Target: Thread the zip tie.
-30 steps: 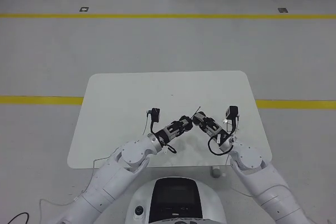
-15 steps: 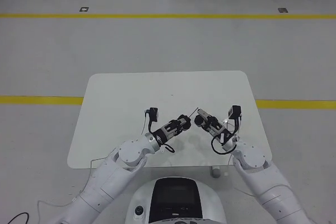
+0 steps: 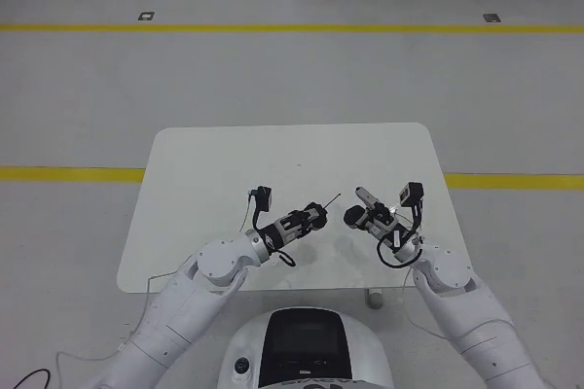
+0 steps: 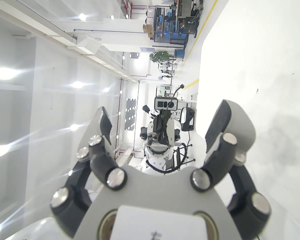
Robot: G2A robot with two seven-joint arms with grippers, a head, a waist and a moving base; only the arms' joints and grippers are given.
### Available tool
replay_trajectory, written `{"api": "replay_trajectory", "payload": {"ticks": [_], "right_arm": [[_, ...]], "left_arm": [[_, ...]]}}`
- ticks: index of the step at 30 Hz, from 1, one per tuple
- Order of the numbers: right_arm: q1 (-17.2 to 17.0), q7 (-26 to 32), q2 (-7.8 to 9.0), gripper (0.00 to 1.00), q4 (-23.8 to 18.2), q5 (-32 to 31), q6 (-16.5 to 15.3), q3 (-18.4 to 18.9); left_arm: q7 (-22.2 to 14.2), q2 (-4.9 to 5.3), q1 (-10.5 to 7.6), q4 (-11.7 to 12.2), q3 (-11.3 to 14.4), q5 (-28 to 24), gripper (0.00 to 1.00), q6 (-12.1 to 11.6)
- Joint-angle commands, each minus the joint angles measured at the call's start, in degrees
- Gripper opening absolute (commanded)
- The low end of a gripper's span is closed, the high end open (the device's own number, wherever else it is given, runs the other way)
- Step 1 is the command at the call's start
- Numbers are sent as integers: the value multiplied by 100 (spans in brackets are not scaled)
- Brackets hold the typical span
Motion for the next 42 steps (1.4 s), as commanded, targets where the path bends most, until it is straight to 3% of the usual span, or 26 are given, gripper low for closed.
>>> {"api": "replay_trajectory", "payload": {"ticks": [1, 4, 10, 13, 22, 24, 28, 33, 35, 42], "right_arm": [[17, 348, 7, 100, 81, 311, 77, 55], [237, 1739, 71, 100, 663, 1023, 255, 309], [713, 3648, 137, 100, 1451, 1356, 357, 412], [976, 4481, 135, 100, 1780, 1454, 427, 302], [1041, 4581, 134, 100, 1890, 1464, 447, 289], [1029, 4447, 128, 100, 1877, 1429, 464, 264], [1157, 4760, 94, 100, 2146, 1704, 397, 194], [1383, 4913, 66, 100, 2448, 1655, 68, 7], [1426, 4913, 69, 100, 2515, 1613, -23, -39], [1391, 4741, 66, 100, 2438, 1515, -47, -61]], "left_arm": [[-212, 23, 0, 16, -52, -67, 0, -44], [-971, 109, 40, 65, -325, -426, 0, -209], [-2286, 287, 193, 126, -787, -810, 0, -314], [-2579, 332, 196, 147, -815, -718, 0, -335], [-2595, 338, 158, 130, -752, -564, 0, -347], [-2481, 329, 128, 228, -673, -539, 0, -185], [-3033, 287, -138, 510, -419, -956, 0, 13], [-3229, 238, -379, 812, -198, -1159, 0, -29], [-3152, 227, -453, 881, -142, -1057, 0, -179], [-3129, 226, -447, 874, -136, -1056, 0, -175]]}}
